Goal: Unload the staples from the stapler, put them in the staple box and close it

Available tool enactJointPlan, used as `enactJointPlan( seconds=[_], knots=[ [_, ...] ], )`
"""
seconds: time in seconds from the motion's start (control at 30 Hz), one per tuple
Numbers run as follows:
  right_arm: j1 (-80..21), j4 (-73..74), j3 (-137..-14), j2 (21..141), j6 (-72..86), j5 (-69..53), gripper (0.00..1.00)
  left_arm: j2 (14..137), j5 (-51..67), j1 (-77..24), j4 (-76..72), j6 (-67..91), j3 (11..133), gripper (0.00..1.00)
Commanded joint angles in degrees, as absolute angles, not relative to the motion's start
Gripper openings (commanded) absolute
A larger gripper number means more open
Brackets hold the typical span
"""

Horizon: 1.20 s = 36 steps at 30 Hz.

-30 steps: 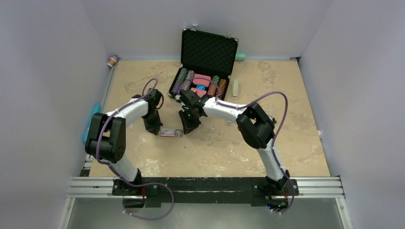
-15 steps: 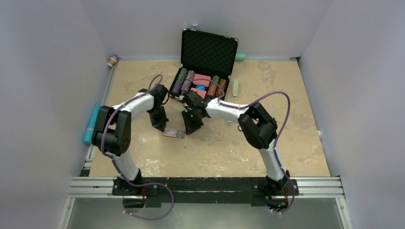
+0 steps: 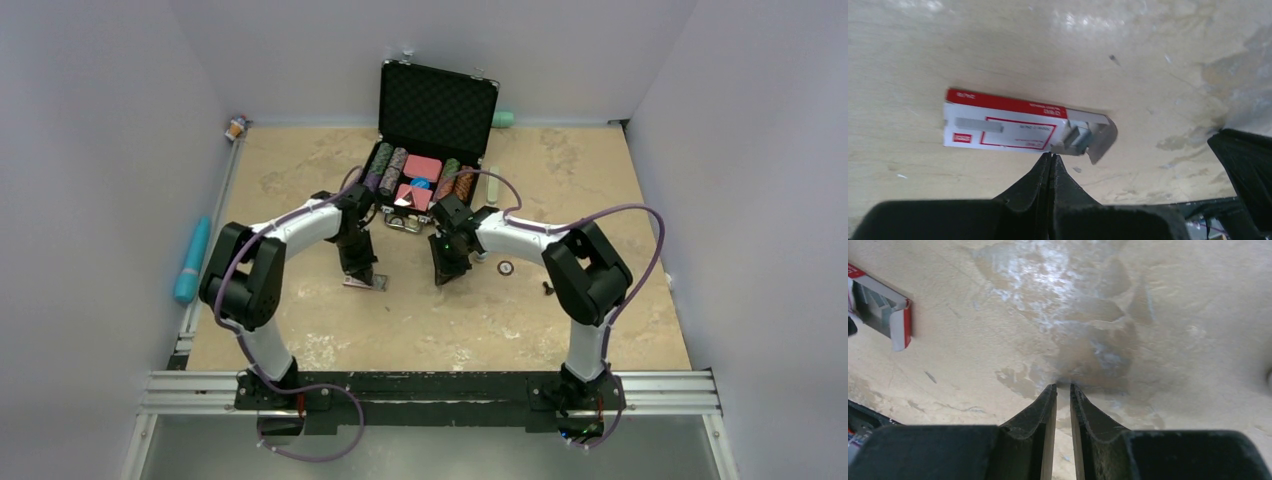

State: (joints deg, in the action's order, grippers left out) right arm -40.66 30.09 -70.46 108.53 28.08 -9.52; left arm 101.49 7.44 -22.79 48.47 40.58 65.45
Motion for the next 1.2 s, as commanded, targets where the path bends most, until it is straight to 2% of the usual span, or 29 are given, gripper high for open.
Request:
enactJointPlan(
  seconds=[0.0,0.1,0.2,0.23,0.3,0.37,0.4,0.73,1.0,1.17],
  knots=[
    [-40.0,28.4,-69.5,105.5,28.1,-7.4,0.21,97.1,12.7,-23.4,47.9,43.0,64.8,0.02],
    [-40.0,28.6,-69.9,104.9,28.0,-7.5,0.2,94.1,8.4,-21.7,50.0,42.4,65.3,0.03],
    [-40.0,28.4,-70.3,104.4,28.3,-8.1,0.2,92.9,8.9,-17.3,50.1,43.4,64.6,0.06],
    [-40.0,28.3,-70.3,104.2,28.3,-8.4,0.21,92.7,9.7,-16.1,49.5,43.7,64.1,0.14],
    [-40.1,28.1,-70.4,104.0,28.3,-8.8,0.2,92.4,9.8,-14.8,48.8,44.1,63.9,0.4],
    [-40.0,28.1,-70.3,103.5,28.4,-9.0,0.21,92.7,9.3,-14.5,48.8,44.6,64.5,0.54],
    [-40.0,28.1,-70.2,103.1,28.4,-9.0,0.2,93.2,9.3,-14.2,49.0,45.1,65.1,0.57],
    [-40.0,26.7,-64.5,97.7,28.8,-9.2,0.2,99.0,10.5,-9.9,46.3,52.7,64.1,0.52],
    [-40.0,26.7,-61.5,94.7,28.8,-9.4,0.2,102.0,8.9,-9.1,44.8,54.4,63.9,0.39],
    [-40.0,27.5,-61.0,93.3,28.6,-9.4,0.2,102.4,9.5,-9.3,42.9,57.6,61.2,0.39]
  ],
)
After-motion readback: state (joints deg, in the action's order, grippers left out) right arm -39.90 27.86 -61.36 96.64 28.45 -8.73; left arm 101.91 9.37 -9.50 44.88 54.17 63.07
